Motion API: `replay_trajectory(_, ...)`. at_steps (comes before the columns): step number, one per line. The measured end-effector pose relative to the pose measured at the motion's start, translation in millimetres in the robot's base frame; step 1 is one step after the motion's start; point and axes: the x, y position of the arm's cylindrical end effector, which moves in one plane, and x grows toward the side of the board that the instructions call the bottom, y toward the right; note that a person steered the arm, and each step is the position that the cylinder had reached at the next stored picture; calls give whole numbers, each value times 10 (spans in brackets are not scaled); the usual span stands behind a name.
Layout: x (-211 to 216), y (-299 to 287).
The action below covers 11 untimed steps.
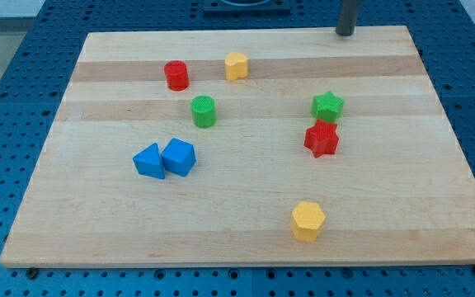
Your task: Drag the yellow heart right to the green circle
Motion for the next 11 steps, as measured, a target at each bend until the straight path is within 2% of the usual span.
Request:
replay_trajectory(1, 0, -272)
replay_trajectory(3, 104, -1262)
replay_trajectory(6, 751, -2042)
replay_trajectory(7, 897, -2210)
replay_trajectory(11, 1455, -2214)
